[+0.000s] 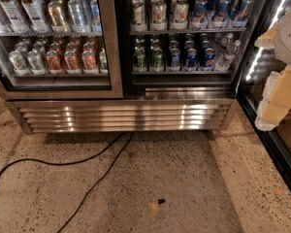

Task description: Close right fridge door

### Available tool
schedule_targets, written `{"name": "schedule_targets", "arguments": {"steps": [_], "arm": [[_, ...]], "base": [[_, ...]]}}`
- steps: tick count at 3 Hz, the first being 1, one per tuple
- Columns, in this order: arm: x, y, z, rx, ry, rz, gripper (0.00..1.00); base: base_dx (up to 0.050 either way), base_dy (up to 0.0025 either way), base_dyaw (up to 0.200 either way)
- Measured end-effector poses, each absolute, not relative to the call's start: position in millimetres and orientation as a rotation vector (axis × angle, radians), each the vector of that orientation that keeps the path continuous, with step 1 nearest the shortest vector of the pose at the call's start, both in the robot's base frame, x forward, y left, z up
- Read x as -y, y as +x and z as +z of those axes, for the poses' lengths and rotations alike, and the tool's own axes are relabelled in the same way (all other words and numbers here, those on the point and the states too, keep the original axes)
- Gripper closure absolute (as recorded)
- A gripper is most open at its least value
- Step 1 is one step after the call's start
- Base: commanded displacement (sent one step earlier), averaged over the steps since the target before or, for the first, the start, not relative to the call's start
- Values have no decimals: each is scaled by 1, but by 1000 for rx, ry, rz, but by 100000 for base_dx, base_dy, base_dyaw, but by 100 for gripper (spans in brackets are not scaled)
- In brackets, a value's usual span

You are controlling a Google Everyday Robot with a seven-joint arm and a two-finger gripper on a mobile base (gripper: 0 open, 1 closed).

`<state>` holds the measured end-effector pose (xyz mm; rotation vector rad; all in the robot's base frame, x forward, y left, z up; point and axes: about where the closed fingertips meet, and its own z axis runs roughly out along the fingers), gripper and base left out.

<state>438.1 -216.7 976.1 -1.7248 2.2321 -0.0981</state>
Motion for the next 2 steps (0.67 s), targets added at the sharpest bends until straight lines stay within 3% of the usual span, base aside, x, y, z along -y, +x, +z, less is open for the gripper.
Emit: {"name": "schedule_targets", "arguments": {"steps": [2], "arm": [[217, 438, 976, -2232, -1725, -98, 0]], "base": [[-1, 1, -19514]]}}
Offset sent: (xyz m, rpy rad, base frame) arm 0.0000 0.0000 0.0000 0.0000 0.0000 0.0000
